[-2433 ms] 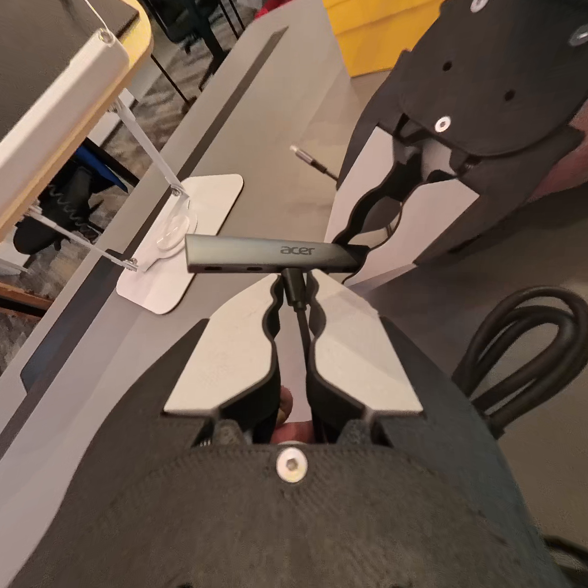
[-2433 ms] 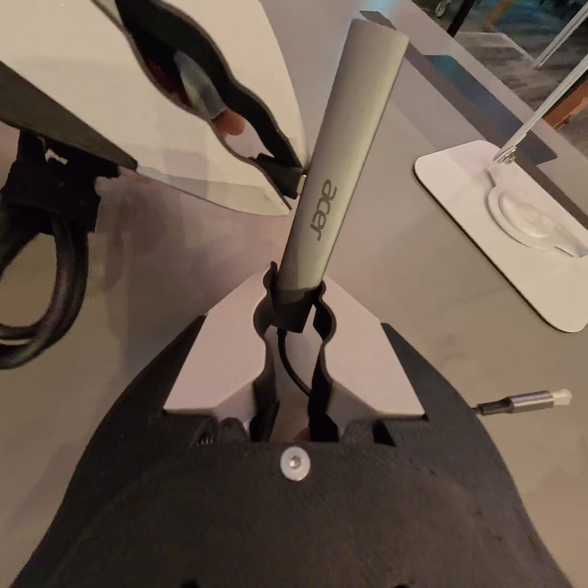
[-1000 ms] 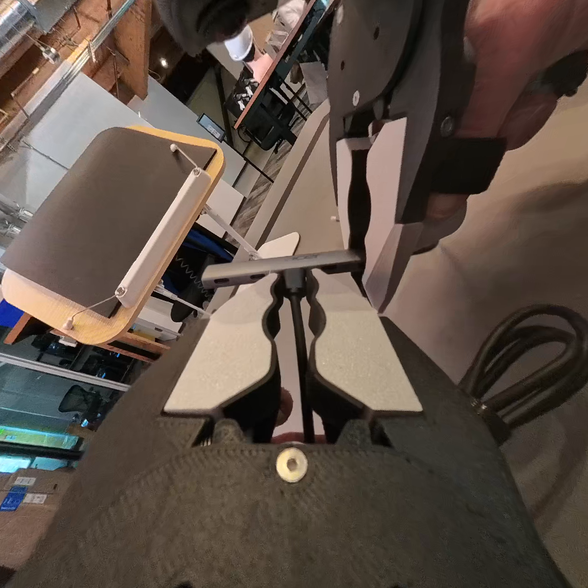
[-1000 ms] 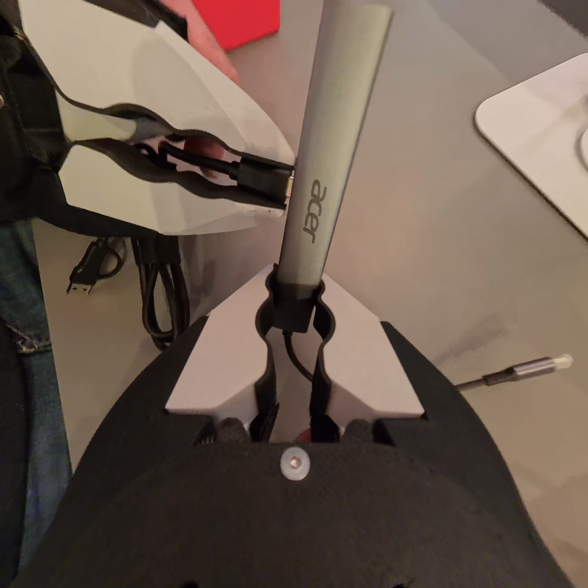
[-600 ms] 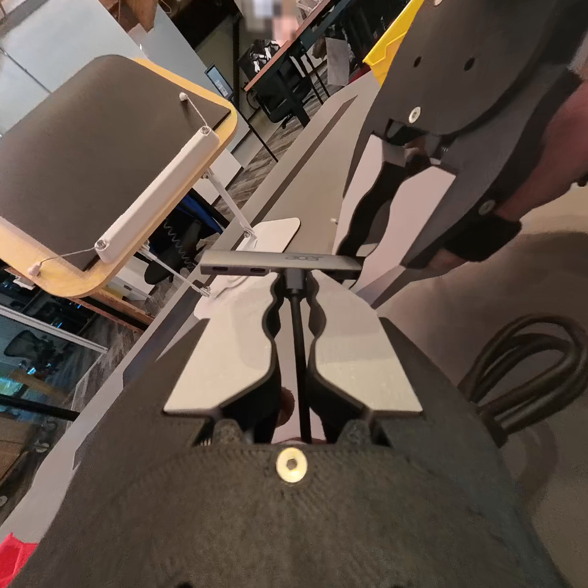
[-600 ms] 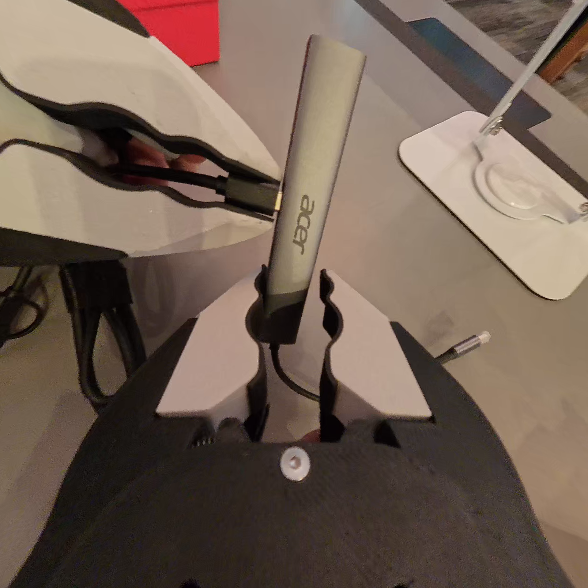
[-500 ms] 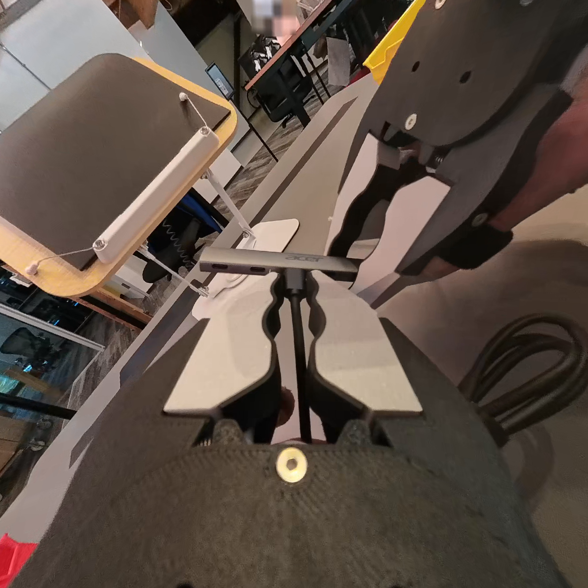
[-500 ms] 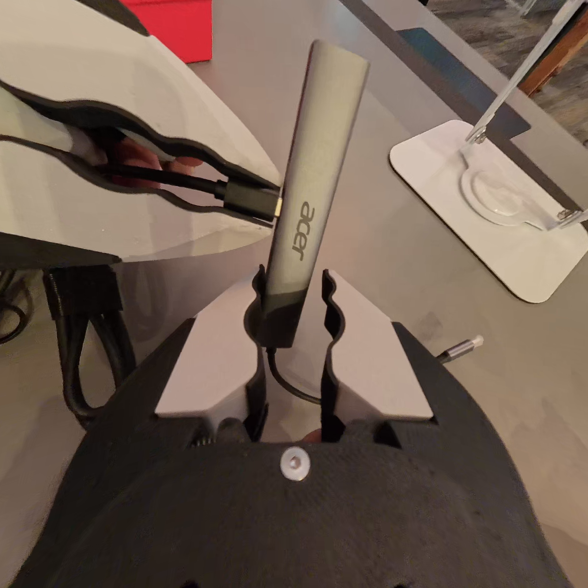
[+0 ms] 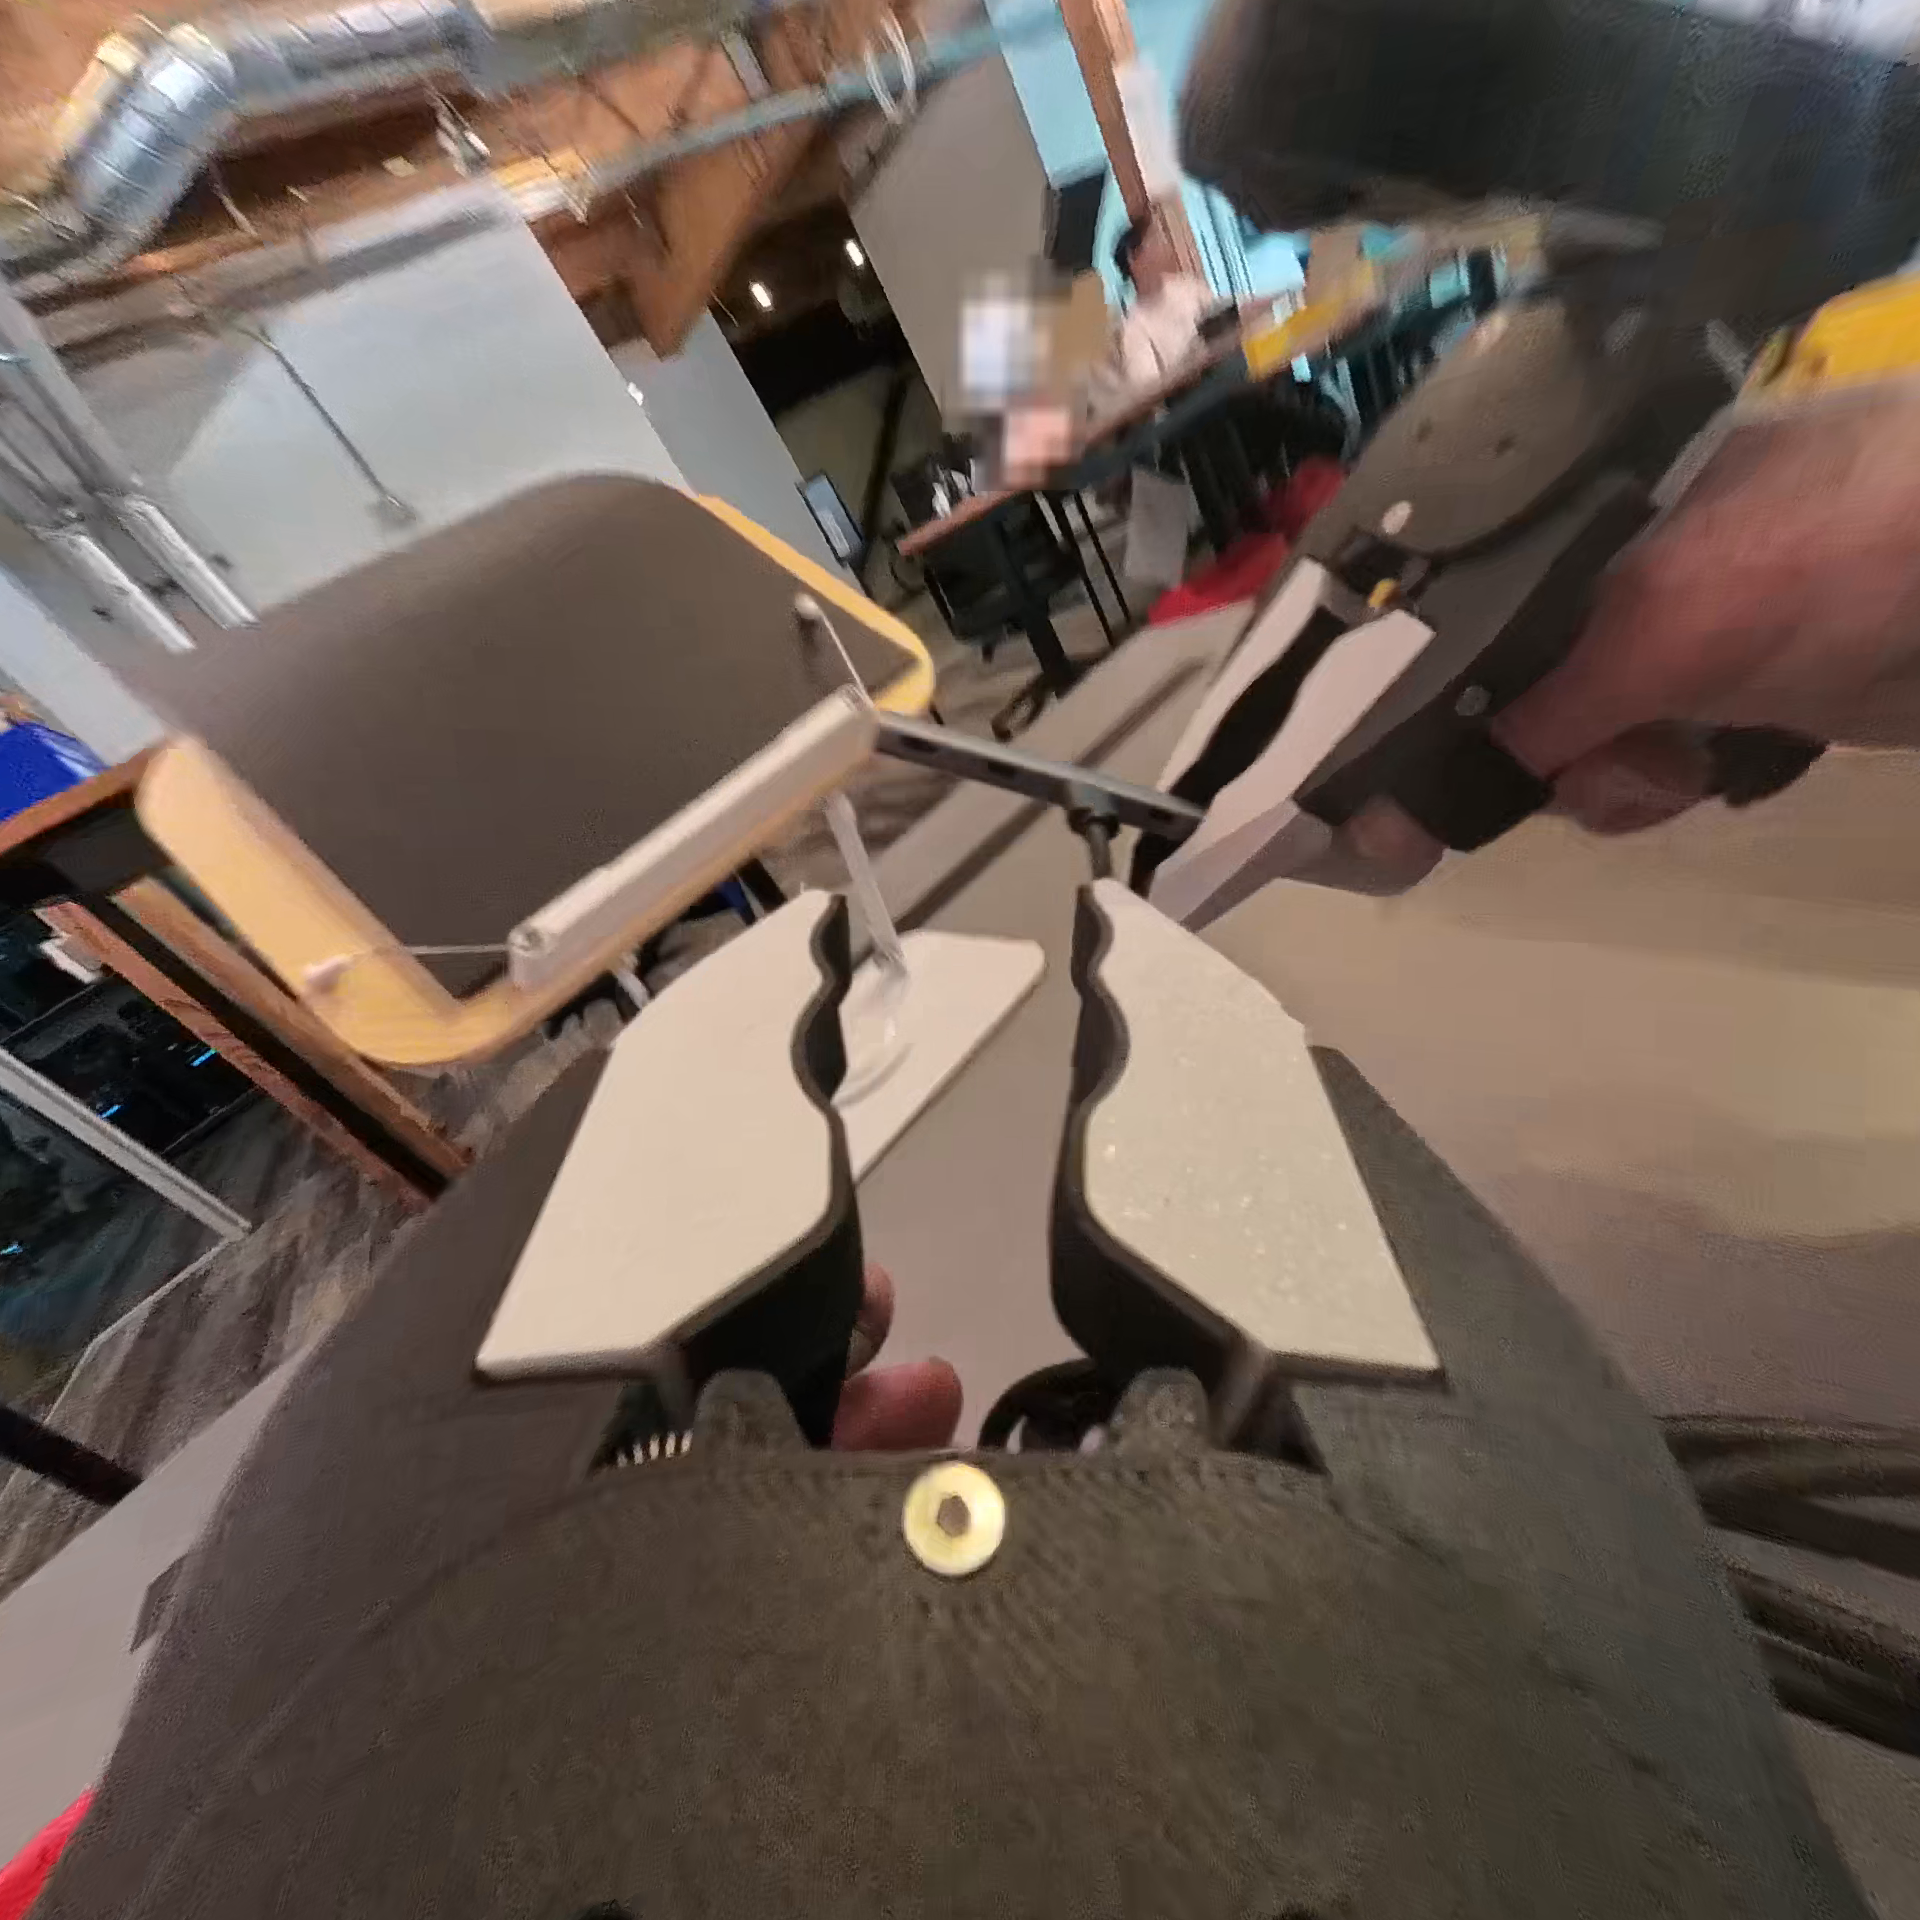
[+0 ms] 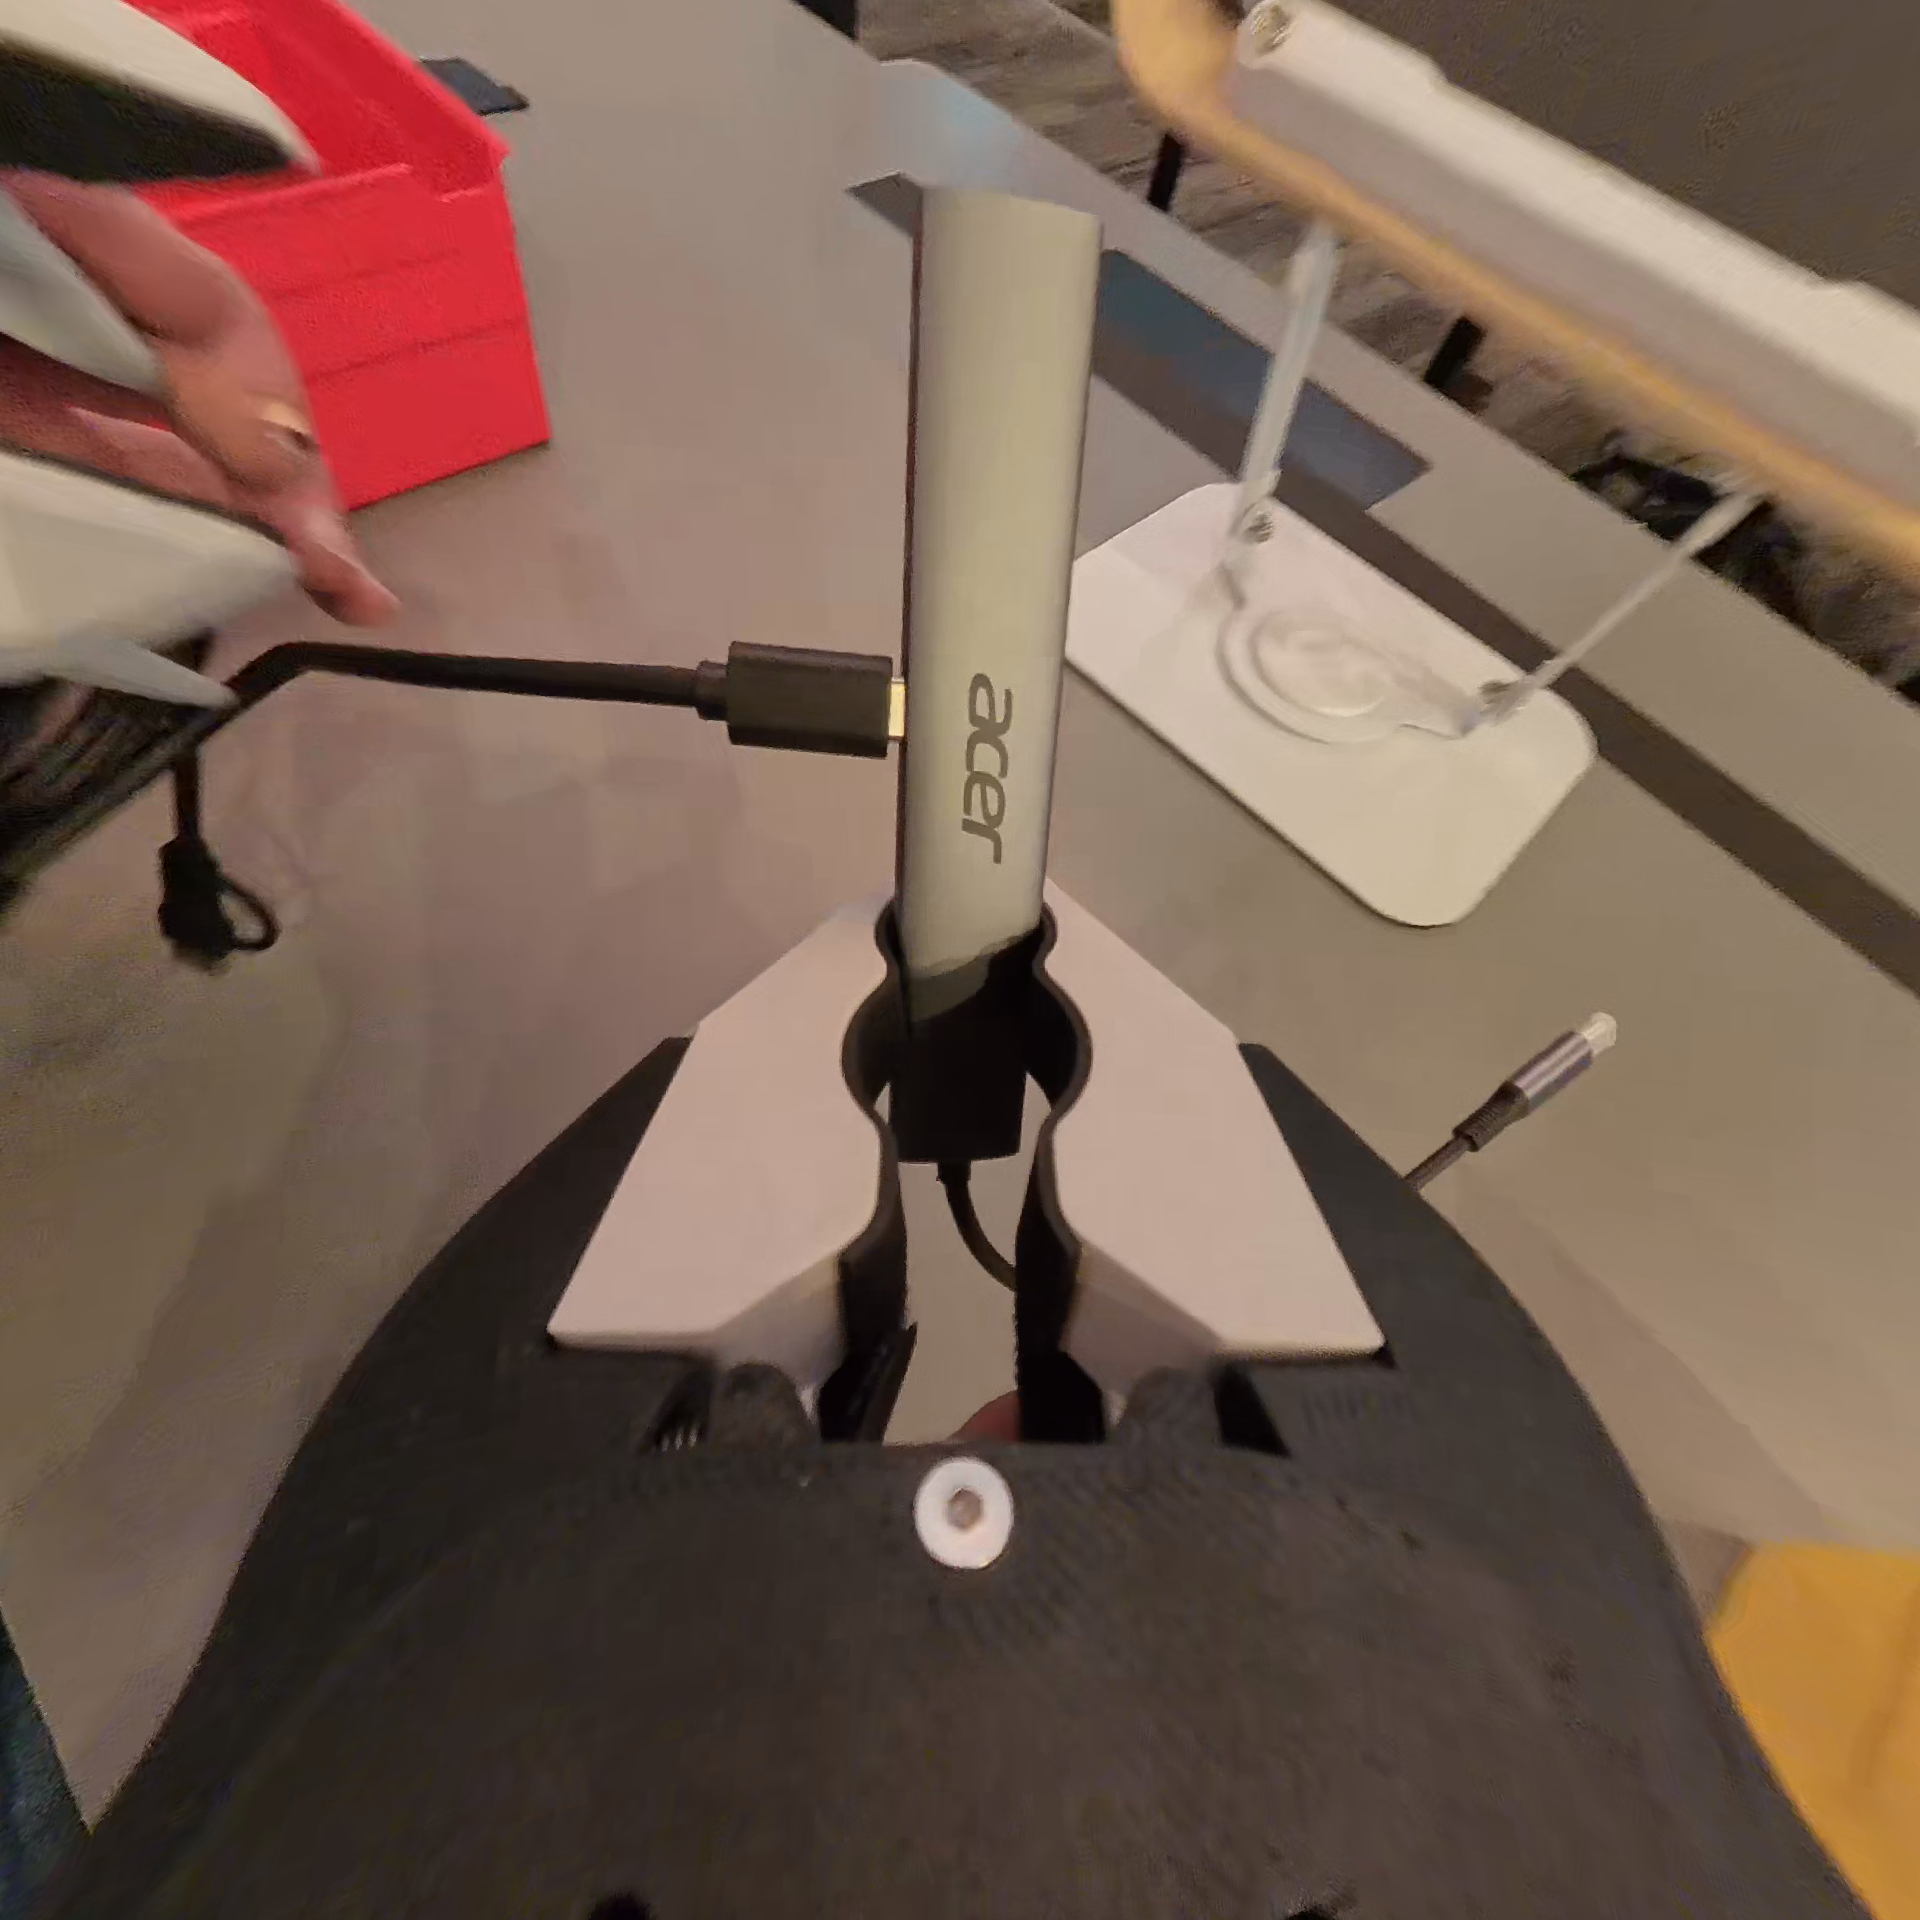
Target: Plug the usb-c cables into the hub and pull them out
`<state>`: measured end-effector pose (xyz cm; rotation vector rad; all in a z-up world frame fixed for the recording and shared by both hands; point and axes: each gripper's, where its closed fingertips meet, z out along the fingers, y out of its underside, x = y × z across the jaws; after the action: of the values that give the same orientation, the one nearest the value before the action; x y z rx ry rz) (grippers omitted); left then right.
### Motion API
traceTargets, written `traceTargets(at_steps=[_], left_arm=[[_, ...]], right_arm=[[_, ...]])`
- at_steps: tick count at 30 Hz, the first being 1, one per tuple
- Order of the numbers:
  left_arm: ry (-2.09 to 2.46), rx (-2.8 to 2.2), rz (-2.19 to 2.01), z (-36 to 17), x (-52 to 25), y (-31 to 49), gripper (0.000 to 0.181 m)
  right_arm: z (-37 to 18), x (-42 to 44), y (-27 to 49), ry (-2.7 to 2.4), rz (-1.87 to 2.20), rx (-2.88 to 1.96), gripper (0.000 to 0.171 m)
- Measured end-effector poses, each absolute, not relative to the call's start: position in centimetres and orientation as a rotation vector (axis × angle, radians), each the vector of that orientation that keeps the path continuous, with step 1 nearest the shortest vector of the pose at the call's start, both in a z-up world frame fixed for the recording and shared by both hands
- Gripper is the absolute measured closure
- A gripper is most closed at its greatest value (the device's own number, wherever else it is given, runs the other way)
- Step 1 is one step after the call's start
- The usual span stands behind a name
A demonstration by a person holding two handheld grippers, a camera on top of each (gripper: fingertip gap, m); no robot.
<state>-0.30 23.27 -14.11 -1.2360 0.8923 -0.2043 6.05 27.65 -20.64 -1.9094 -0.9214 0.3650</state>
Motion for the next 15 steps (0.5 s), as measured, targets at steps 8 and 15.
traceTargets(at_steps=[8, 15], left_arm=[[0.614, -1.121, -0.318, -7.1, -5.8, 22.1, 0.153], [0.644, -1.296, -0.196, -12.5, -7.0, 24.5, 0.161]], right_arm=[[-11.2, 14.8, 30.8, -0.73, 0.219, -1.824, 0.158], [-1.9, 29.9, 33.6, -0.455, -0.104, -1.745, 0.158]])
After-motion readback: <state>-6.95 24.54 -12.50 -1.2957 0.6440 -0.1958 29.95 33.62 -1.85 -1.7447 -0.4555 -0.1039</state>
